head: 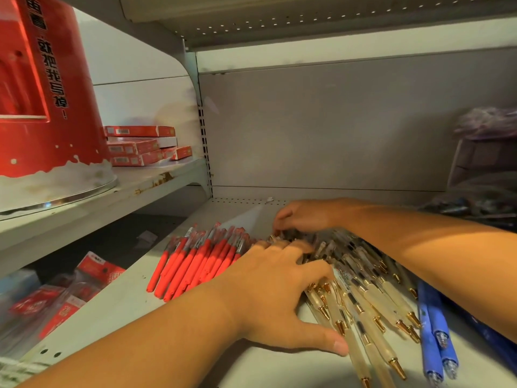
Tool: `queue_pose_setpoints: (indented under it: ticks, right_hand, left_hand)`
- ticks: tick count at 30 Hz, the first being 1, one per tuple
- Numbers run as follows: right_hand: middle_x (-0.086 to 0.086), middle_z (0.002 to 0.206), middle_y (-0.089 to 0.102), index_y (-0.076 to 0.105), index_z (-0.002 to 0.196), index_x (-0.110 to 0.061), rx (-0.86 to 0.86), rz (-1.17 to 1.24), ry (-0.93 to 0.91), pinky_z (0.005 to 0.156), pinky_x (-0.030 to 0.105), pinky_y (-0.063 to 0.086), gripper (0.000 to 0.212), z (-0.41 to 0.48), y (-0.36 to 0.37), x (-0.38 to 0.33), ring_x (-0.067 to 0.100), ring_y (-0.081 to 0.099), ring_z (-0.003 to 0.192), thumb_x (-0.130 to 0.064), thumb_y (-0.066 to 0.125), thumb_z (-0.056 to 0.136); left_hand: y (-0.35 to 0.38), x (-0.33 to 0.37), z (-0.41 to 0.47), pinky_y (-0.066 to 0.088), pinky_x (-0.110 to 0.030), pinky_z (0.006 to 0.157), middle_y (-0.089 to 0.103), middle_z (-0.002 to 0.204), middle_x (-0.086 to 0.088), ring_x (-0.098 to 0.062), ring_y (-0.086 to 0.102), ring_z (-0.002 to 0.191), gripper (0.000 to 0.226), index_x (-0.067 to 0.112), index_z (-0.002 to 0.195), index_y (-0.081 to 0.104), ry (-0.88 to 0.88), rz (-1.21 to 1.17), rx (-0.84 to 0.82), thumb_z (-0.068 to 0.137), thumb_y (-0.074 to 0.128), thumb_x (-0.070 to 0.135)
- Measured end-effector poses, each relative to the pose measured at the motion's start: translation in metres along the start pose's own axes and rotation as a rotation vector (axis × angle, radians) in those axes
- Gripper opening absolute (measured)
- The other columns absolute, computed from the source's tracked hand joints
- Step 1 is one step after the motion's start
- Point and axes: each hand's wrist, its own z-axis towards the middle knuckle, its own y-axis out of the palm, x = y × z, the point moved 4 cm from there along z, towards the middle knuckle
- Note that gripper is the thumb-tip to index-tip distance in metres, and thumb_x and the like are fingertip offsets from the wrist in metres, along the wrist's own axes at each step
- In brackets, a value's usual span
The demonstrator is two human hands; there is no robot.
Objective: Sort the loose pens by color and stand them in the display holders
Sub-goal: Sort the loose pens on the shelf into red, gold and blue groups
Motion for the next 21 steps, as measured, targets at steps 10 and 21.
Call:
queue_pose_setpoints:
  ticks: [10, 21]
  right_hand:
    - [-0.015, 0.088, 0.073, 0.072, 0.09, -0.032, 0.065, 0.161, 0.055, 0.072, 0.018, 0.047, 0.021, -0.017, -0.007, 0.014, -0.001, 0.068, 0.079, -0.03, 0.054, 0.099]
    - [-0.008, 0.118, 0.066, 0.063, 0.12, -0.031, 0.123, 0.315, 0.105, 0.1, 0.037, 0.048, 0.024, -0.034, -0.005, 0.014, 0.013, 0.063, 0.108, -0.029, 0.049, 0.101]
  left_hand:
    - [0.002, -0.002, 0.0, 0.029, -0.041, 0.106, 0.035, 0.145, 0.008, -0.016, 0.036, 0.128, 0.077, 0.045, 0.143, 0.026, -0.067, -0.034, -0.021, 0.078, 0.041, 0.085]
    - [0.006, -0.01, 0.003, 0.035, -0.034, 0.102, 0.028, 0.135, 0.016, -0.015, 0.034, 0.125, 0.072, 0.047, 0.141, 0.027, -0.152, -0.319, -0.067, 0.08, 0.038, 0.083]
